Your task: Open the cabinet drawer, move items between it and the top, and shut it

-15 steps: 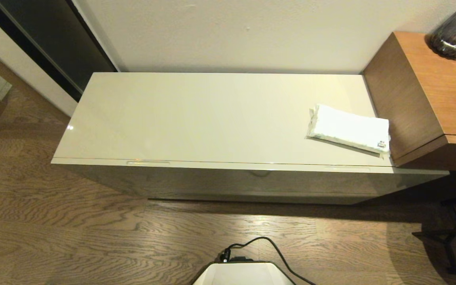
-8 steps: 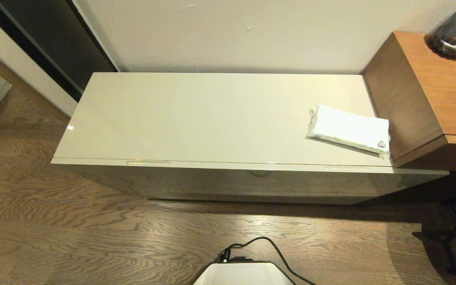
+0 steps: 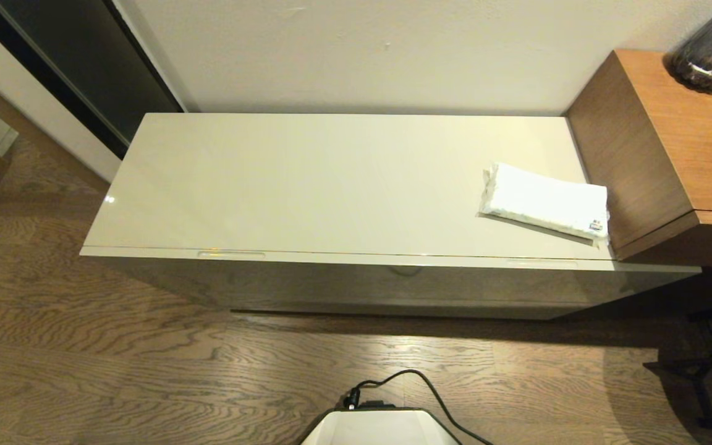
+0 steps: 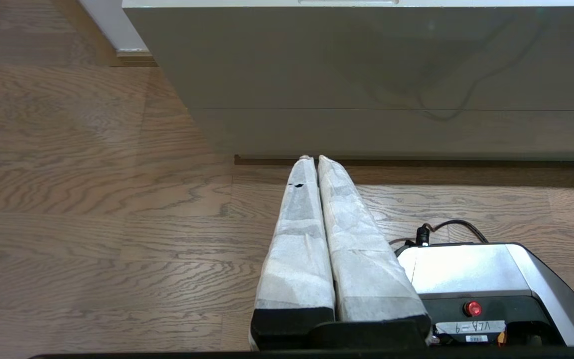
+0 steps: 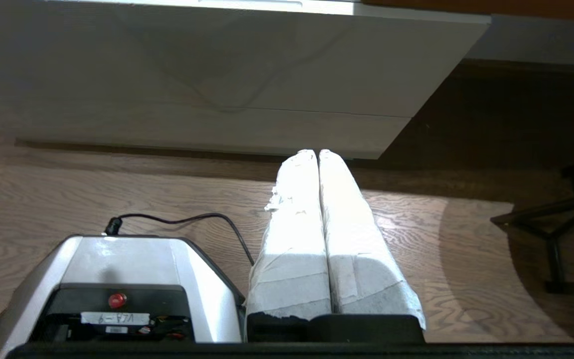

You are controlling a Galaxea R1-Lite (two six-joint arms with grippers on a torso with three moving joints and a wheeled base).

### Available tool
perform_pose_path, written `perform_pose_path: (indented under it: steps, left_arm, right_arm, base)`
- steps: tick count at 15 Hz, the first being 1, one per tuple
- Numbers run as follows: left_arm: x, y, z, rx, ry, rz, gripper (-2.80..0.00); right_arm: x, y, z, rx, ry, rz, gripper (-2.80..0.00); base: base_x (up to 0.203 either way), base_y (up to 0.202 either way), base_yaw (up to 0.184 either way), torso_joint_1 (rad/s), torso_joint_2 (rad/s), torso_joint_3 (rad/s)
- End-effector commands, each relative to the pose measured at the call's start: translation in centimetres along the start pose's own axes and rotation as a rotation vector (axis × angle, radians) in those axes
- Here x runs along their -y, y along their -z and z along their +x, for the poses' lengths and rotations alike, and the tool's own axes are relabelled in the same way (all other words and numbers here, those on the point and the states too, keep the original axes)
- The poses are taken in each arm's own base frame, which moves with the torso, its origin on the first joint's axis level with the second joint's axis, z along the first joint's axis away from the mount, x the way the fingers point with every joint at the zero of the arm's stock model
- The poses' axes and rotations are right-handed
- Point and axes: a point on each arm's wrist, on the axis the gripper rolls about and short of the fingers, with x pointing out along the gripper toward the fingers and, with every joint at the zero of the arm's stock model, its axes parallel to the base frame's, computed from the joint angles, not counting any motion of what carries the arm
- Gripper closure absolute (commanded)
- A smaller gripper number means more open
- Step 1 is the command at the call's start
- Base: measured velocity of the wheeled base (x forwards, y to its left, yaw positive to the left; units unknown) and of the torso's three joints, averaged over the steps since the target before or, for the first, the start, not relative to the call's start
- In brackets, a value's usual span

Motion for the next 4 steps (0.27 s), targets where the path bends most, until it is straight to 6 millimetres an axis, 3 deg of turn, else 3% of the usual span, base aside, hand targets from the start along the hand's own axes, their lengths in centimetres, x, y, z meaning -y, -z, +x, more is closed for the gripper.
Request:
perform_pose_path:
  steps: [1, 4]
  left_arm:
    - [0.00, 0.00, 0.00, 0.000, 0.000, 0.000, 0.00]
    - [0.00, 0.04, 0.01, -0.001, 0.000, 0.000, 0.00]
  right_arm:
    - [0.00, 0.00, 0.02, -0.004, 0.000, 0.000, 0.00]
    - [0.01, -0.02, 0.03, -0.003, 0.002, 0.037, 0.00]
  base:
    - [0.000, 0.000, 0.000, 0.000, 0.00, 0.000]
    - [0.000, 0.000, 0.000, 0.000, 0.00, 0.000]
